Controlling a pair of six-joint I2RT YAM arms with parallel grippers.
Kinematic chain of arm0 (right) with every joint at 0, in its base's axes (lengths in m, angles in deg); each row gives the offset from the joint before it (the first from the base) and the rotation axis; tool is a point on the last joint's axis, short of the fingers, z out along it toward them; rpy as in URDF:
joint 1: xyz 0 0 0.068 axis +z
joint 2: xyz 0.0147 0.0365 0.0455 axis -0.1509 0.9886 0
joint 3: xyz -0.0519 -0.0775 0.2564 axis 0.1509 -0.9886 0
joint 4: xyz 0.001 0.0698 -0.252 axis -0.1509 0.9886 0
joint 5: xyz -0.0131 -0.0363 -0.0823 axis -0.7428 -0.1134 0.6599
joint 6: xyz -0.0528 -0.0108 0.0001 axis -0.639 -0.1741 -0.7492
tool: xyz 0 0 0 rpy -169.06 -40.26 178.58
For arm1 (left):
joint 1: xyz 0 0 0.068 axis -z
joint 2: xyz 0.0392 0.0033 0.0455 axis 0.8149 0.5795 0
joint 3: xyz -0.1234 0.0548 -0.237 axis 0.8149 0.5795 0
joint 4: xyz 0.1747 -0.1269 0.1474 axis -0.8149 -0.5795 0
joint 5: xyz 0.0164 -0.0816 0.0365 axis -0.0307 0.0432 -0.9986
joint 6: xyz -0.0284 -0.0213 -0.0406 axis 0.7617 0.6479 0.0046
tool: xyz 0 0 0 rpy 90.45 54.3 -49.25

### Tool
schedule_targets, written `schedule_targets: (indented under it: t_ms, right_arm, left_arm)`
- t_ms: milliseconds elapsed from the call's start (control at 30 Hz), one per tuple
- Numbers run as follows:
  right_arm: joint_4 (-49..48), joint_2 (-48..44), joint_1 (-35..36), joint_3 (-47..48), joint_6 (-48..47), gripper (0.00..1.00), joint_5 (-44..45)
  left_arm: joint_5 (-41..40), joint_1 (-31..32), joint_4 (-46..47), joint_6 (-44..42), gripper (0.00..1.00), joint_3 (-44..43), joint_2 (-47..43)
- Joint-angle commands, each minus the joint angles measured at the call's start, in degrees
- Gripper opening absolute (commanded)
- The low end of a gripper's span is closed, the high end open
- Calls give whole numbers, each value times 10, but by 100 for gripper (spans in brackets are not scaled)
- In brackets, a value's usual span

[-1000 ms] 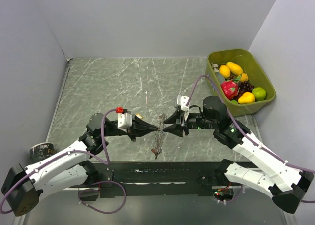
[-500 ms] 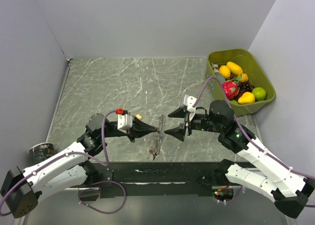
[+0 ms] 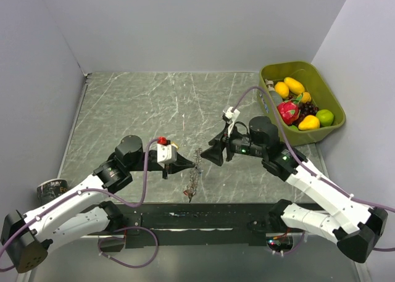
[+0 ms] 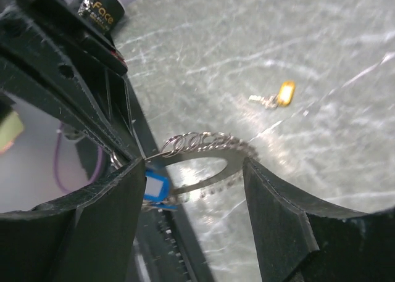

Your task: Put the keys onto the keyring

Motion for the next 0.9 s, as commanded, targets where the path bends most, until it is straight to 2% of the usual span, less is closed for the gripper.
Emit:
schedule_targets:
  t_ms: [0,233,567,867]
  right_arm:
    - [23,20,-4,34,87,69,-1]
    - [36,28,-6,40,168,57,-4]
    - [64,83,-5,63,244,57,-4]
    - [71,137,-4,67,276,55,-7]
  left_arm:
    - [-27,3,-52,-49,1,-43,0]
    - [-62,14,-101,-69,1,-62,22]
    - [-111,24,-114,-78,1,-70,38]
    - [-113,31,-112,-80,1,-69,41]
